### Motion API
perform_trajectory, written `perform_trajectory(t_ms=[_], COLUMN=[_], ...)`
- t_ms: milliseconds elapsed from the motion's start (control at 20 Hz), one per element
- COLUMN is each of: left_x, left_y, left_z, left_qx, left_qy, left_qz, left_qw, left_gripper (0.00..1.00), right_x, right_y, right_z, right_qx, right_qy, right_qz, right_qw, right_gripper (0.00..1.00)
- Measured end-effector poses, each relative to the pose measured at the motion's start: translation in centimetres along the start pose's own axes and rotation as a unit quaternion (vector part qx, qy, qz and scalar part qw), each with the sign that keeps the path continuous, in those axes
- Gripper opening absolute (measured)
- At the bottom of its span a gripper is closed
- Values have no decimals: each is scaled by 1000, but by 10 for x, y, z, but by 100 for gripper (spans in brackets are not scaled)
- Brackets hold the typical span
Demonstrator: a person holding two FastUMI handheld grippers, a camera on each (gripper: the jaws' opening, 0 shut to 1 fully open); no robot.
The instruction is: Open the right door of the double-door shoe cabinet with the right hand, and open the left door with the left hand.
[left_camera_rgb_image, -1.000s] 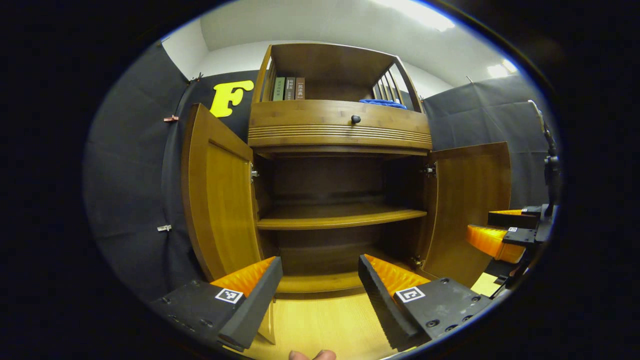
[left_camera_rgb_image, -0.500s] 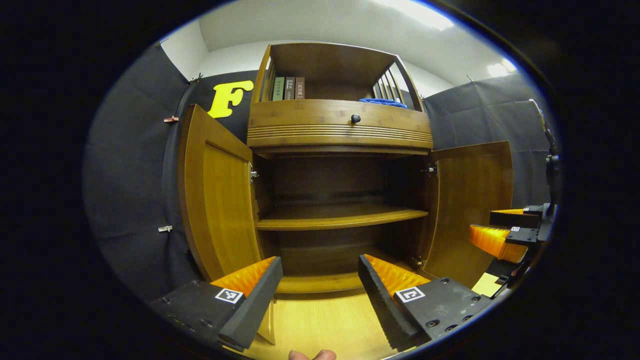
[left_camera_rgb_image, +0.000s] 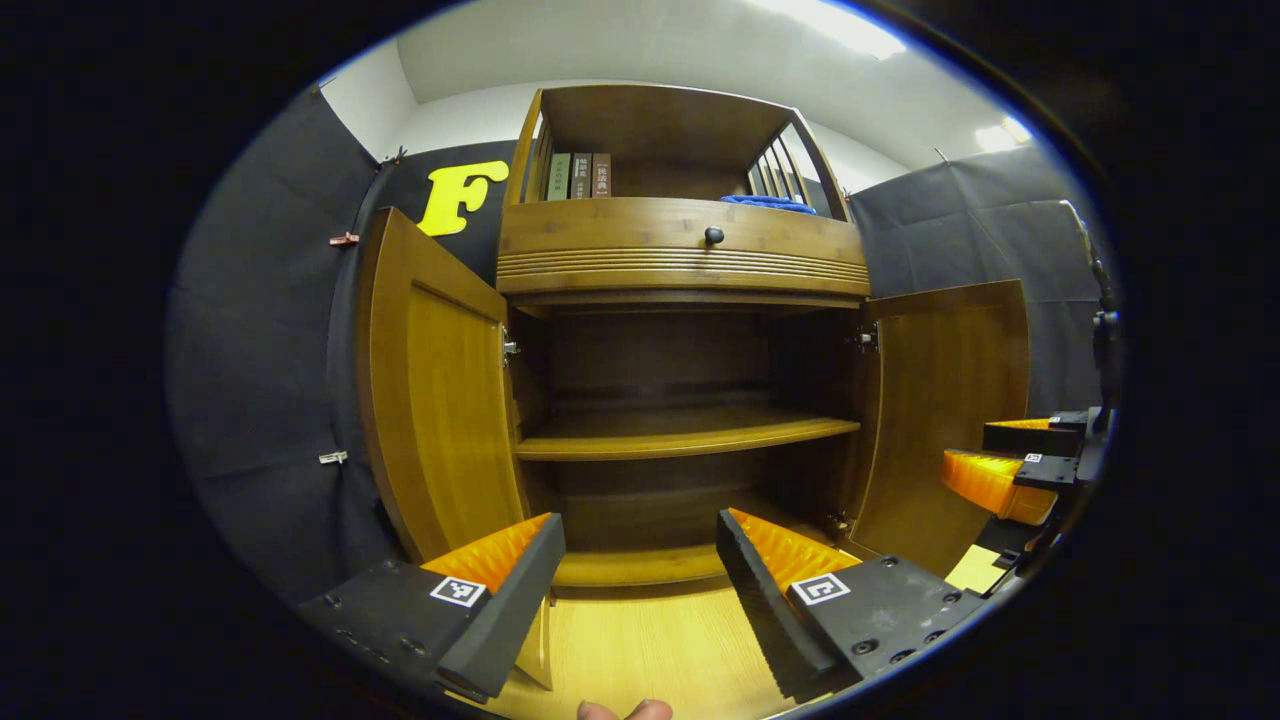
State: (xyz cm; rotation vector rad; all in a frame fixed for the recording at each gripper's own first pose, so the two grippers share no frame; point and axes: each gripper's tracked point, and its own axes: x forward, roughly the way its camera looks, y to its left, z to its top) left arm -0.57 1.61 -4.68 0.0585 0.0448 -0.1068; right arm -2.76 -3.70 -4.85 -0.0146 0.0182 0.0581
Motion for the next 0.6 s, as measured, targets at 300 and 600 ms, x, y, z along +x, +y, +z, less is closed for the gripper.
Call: perform_trajectory(t_ms=[300,600], left_x=[0,0], left_y=[-1,-1], left_z=[0,0], left_qx=[1,1], left_qy=[1,0], left_qz=[-1,1], left_qw=[1000,1000], left_gripper=[94,95], right_x=[-1,0], right_y=[-1,-1], right_z=[1,2], right_qx=[0,1], right_qy=[-2,-2], right_qz=[0,0], right_qw=[1000,1000], right_gripper=[98,98])
